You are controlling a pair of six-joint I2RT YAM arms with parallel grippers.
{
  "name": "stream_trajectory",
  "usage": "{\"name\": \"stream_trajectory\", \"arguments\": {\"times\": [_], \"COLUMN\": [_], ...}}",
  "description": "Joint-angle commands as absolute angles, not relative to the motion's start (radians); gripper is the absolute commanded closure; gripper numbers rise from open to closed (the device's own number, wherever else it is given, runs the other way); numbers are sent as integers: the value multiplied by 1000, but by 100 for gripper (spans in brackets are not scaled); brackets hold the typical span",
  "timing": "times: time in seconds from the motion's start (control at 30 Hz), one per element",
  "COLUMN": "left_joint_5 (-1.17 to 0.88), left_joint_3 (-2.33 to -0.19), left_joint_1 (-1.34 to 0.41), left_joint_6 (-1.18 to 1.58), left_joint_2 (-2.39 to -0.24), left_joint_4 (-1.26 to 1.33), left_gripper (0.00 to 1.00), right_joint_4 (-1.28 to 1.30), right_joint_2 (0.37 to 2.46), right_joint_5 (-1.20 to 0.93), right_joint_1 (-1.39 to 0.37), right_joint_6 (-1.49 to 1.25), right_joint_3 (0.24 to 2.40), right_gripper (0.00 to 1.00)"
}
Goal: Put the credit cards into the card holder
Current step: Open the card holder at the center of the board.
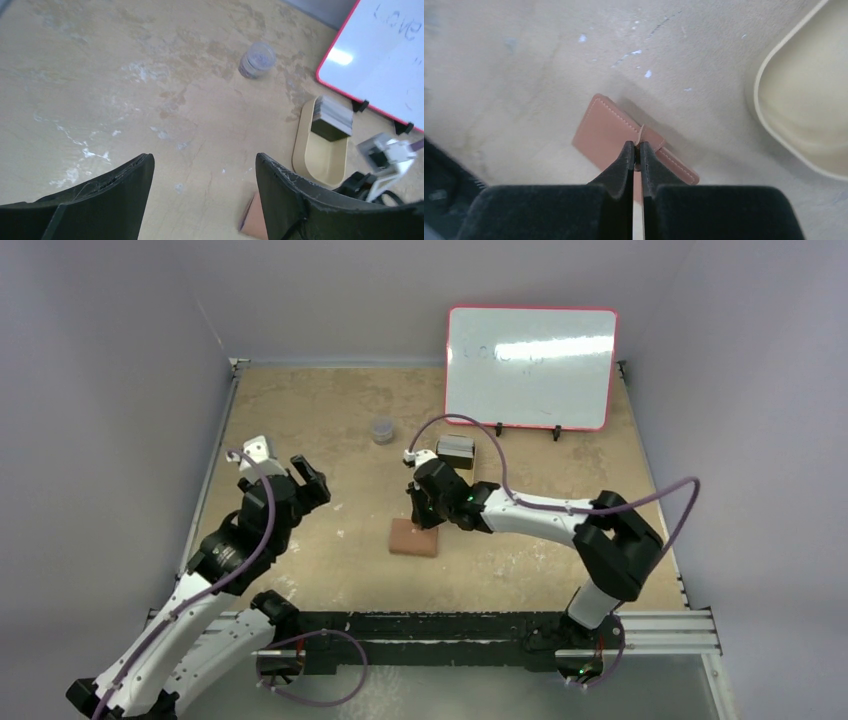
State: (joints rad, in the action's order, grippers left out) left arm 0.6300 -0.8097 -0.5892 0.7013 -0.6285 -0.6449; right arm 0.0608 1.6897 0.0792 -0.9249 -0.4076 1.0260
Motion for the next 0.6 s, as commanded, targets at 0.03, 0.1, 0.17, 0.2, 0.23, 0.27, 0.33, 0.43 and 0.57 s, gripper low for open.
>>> {"name": "stream_trajectory", "arguments": {"times": [0.03, 0.1, 0.17, 0.2, 0.23, 0.27, 0.33, 0.43, 0.57], "left_joint_5": [414, 316, 238, 211, 188, 171, 139, 94, 25], "left_joint_3": [-724, -679, -641, -625, -614, -606, -600, -591, -537], "left_joint_1": [-583, -583, -583, -583, -584, -583, -583, -583, -583], "left_joint_6": [836, 882, 914, 921, 926, 929, 929, 934, 957], "left_joint_2": [-700, -729, -755, -767, -779, -790, -816, -846, -856], "left_joint_4": [-548, -498, -445, -421, -403, -387, -372, -354, -281], "left_gripper": [31, 34, 37, 38, 39, 39, 40, 41, 41], "right_joint_4": [8, -20, -48, -63, -85, -108, -154, -227, -207], "right_joint_2": [1533, 1485, 1423, 1395, 1369, 1343, 1298, 1254, 1232], "right_joint_5": [25, 1, -19, -27, -37, -51, -78, -112, -90], "right_joint_1": [-930, -930, -930, -930, -930, -930, -931, -931, -930], "right_joint_6": [-649, -708, -767, -796, -828, -865, -920, -987, -1006], "right_joint_3": [964, 915, 871, 851, 830, 808, 764, 700, 657], "right_gripper": [100, 100, 100, 100, 100, 100, 100, 100, 100]}}
